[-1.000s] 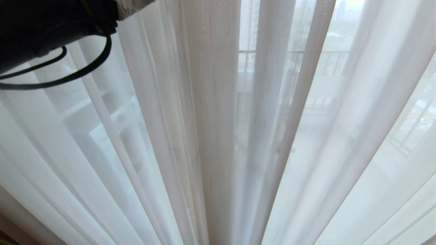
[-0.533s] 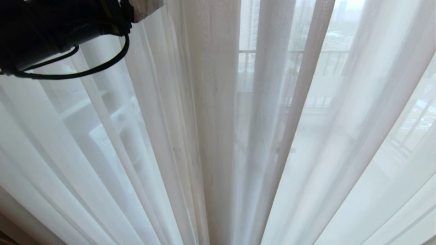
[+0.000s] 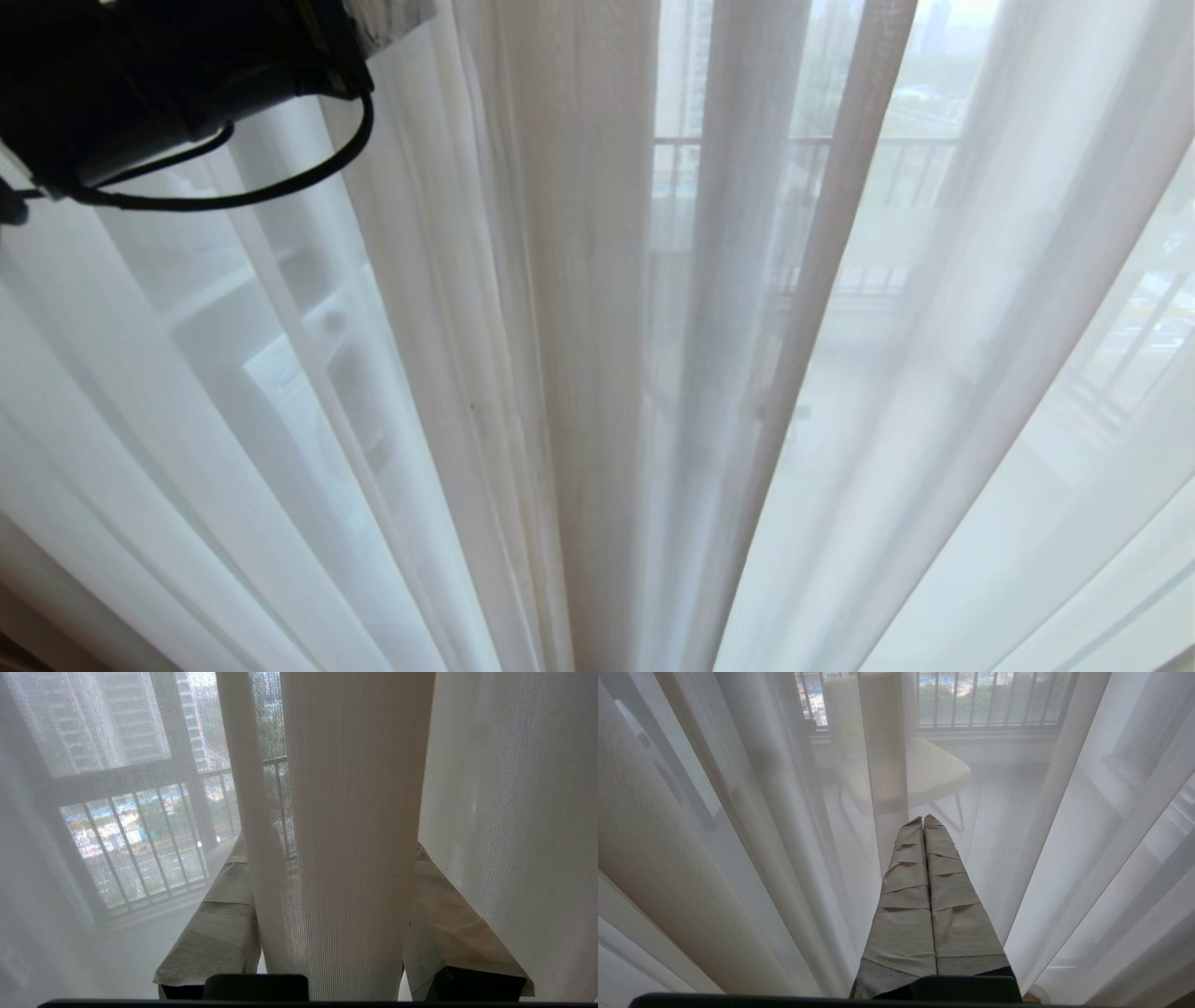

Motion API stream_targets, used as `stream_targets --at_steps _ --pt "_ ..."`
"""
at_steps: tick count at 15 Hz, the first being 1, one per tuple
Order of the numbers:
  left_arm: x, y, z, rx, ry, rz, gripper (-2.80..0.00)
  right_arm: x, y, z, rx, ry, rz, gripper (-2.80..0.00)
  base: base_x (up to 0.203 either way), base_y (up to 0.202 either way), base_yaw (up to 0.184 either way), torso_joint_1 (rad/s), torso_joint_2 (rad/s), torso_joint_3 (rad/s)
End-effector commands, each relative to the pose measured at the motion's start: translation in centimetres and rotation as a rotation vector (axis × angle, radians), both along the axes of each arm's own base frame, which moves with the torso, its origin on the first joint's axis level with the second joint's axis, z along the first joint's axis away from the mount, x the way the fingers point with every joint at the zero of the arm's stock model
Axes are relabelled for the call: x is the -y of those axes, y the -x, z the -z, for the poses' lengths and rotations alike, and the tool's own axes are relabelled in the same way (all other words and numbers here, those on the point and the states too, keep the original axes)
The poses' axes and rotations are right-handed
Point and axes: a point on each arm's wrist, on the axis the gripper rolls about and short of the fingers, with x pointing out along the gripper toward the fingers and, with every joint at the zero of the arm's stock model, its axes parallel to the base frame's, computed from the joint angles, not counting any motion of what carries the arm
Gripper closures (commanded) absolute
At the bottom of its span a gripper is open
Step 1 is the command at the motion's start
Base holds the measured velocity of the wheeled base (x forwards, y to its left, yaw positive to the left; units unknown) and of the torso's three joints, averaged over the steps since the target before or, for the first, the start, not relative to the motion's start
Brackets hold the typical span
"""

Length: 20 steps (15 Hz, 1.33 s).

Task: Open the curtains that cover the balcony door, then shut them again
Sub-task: Pull the inner curtains open on both sides

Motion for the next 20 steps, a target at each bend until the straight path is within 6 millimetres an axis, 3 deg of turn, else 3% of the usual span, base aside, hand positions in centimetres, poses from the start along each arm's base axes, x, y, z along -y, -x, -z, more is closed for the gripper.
stream_targets --at_steps 1,7,20 --pt "0.0 0.0 0.0 0.002 0.001 0.001 0.0 0.0 0.0 0.0 -0.001 0.0 0.001 0.0 0.0 0.0 0.0 0.0 0.0 0.0" --pt "-1.7 -0.2 -0.2 0.009 0.002 -0.062 0.0 0.0 0.0 0.0 -0.001 0.0 0.001 0.0 0.0 0.0 0.0 0.0 0.0 0.0" --pt "-11.0 -0.1 -0.8 0.036 -0.006 -0.404 0.0 0.0 0.0 0.0 0.0 0.0 0.0 0.0 0.0 0.0 0.0 0.0 0.0 0.0"
